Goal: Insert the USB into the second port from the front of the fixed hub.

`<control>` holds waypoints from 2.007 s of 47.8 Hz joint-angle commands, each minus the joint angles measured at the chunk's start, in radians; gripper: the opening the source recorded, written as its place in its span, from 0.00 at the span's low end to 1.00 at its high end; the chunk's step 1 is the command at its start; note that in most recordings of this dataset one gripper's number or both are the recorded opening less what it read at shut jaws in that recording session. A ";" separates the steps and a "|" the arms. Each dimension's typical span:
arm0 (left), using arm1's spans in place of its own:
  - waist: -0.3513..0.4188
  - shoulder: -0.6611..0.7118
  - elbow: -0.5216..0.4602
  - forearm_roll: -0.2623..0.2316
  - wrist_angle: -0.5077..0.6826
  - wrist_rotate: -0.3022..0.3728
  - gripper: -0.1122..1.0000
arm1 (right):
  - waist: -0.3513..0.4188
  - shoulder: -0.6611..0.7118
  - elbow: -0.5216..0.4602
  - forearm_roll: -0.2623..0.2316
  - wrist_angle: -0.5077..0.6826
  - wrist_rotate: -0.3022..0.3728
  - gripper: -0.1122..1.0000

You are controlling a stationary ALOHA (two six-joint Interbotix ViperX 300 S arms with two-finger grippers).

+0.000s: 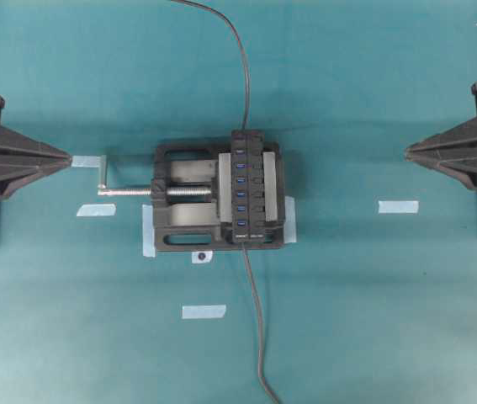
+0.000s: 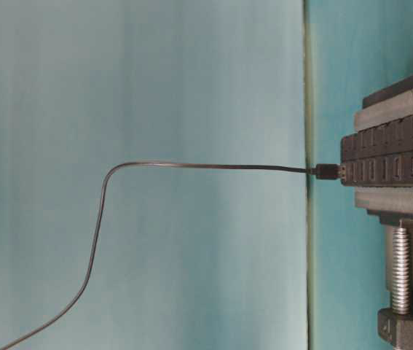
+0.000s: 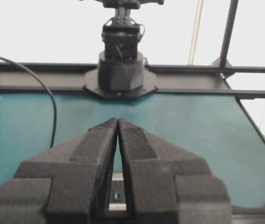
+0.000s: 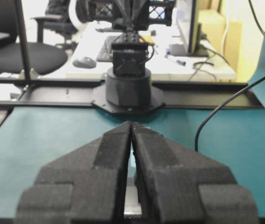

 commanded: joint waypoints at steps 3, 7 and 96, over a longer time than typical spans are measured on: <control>0.003 0.003 0.020 0.009 -0.012 -0.003 0.21 | 0.000 0.005 0.021 0.020 -0.002 0.017 0.26; 0.003 0.005 0.011 0.009 -0.012 0.000 0.12 | -0.002 -0.002 0.028 0.041 0.009 0.043 0.16; -0.014 0.290 -0.095 0.009 0.310 -0.011 0.10 | -0.143 0.486 -0.304 -0.020 0.600 0.031 0.09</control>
